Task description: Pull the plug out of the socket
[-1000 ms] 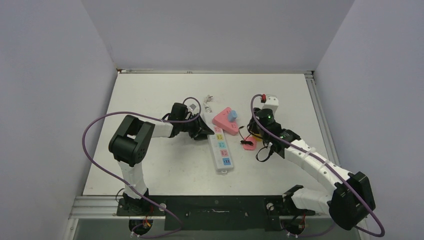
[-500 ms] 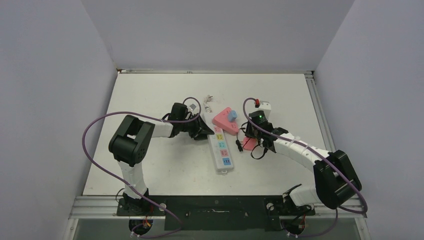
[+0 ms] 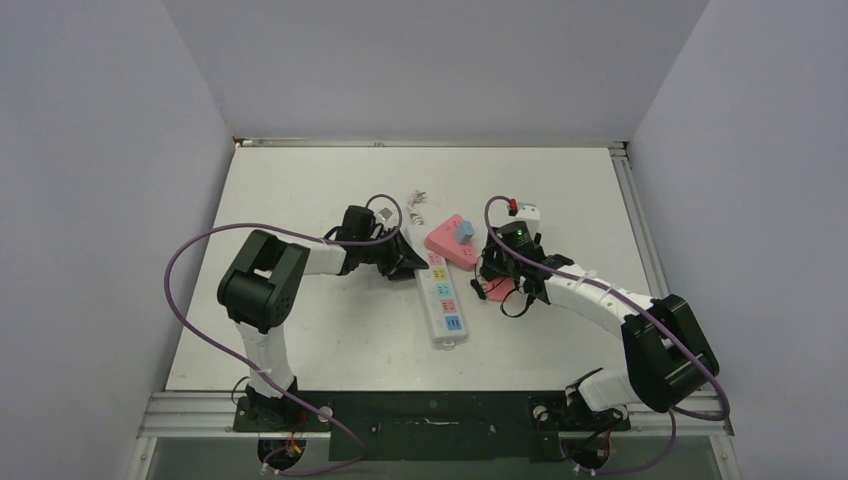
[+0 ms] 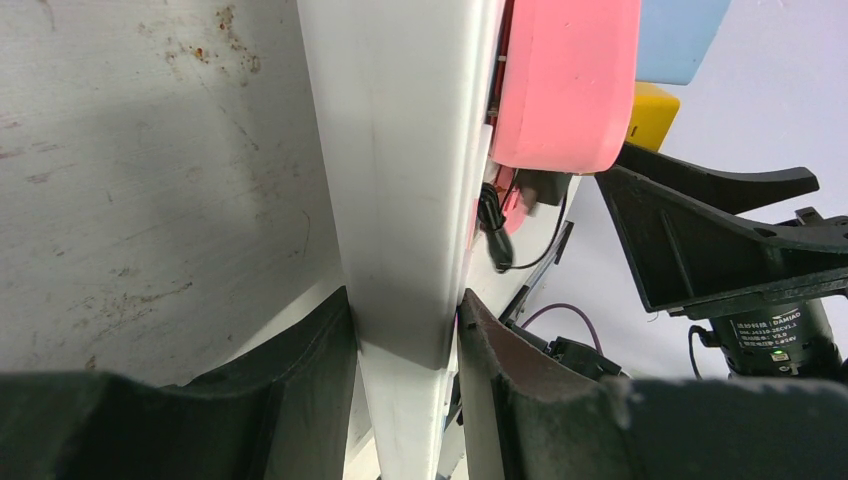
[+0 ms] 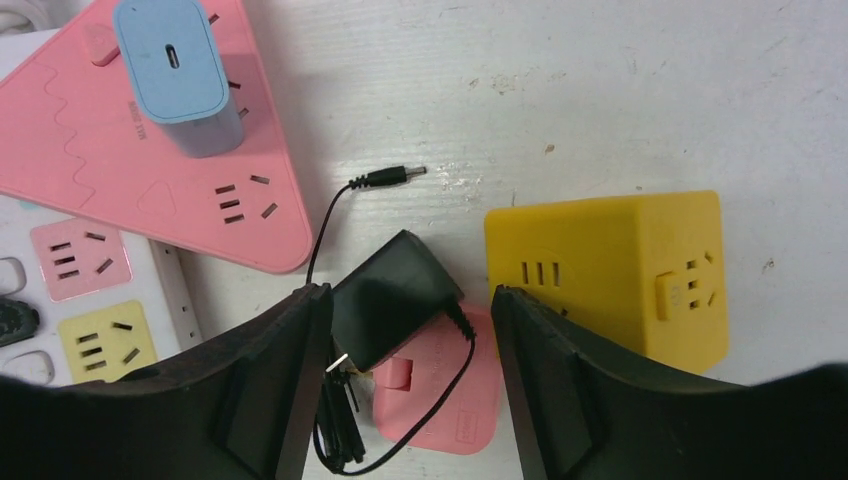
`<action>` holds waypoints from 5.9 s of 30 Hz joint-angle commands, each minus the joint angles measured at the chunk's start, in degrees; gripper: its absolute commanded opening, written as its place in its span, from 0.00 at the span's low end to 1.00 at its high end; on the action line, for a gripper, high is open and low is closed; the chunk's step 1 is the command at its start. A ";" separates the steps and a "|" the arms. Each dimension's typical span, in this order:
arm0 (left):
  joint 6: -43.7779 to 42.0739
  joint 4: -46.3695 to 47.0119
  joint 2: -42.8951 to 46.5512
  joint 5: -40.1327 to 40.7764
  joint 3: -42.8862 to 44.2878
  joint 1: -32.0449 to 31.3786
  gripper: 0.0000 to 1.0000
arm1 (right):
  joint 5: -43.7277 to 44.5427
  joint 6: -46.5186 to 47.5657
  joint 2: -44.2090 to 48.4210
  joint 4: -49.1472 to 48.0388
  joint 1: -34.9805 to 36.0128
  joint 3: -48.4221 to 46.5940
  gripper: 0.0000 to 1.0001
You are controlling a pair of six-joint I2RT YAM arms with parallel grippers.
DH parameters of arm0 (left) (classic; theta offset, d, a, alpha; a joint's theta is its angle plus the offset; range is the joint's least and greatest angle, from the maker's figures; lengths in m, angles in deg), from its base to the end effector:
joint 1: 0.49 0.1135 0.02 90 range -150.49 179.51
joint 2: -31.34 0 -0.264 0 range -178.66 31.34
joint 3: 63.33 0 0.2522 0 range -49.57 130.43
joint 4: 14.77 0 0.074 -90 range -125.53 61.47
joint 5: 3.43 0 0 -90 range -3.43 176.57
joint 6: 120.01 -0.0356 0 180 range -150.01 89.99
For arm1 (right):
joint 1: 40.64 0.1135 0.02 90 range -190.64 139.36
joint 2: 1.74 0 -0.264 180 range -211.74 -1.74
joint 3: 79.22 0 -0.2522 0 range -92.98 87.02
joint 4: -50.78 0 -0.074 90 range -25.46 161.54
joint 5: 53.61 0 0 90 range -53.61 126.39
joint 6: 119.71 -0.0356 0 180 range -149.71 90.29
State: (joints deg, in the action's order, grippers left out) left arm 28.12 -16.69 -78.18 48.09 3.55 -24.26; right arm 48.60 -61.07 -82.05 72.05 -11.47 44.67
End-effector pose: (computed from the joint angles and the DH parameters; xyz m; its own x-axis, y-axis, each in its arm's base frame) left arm 0.3263 -0.1679 0.1200 -0.9516 -0.3073 -0.0054 -0.1645 0.5241 -0.8356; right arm 0.2498 0.1308 0.1928 -0.7121 0.1851 -0.6773 0.0277 0.9713 0.2362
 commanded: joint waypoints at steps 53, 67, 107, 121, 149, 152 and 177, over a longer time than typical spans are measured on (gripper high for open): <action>-12.00 -14.48 5.61 -0.68 -2.24 -1.72 0.00 | -9.29 2.68 -10.72 -4.09 4.21 -12.54 0.53; -12.38 -15.17 5.45 -0.63 -1.50 -1.72 0.10 | -7.32 2.26 -10.51 -3.33 5.11 -12.59 0.23; -14.10 -17.02 7.69 3.96 -0.22 2.15 0.78 | 7.33 1.69 -10.13 2.97 19.32 -16.33 0.05; -17.61 -22.88 2.71 7.45 -0.04 0.72 0.53 | 7.20 1.69 -10.54 3.48 19.43 -17.41 0.05; -19.02 -25.10 -2.13 10.25 2.47 -0.90 0.49 | -0.13 0.04 -7.12 0.71 15.16 -13.22 0.05; -18.93 -24.98 -2.36 10.18 2.53 -0.93 0.49 | 1.85 0.24 -7.47 1.44 16.08 -13.81 0.05; -18.25 -24.13 -2.55 9.48 2.91 -0.93 0.48 | 17.98 2.83 -14.99 9.97 25.84 -22.82 0.05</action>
State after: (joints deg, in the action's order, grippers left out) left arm 12.78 -36.34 -75.95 46.58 8.34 -23.29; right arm 68.71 -57.72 -96.32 83.32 11.85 25.09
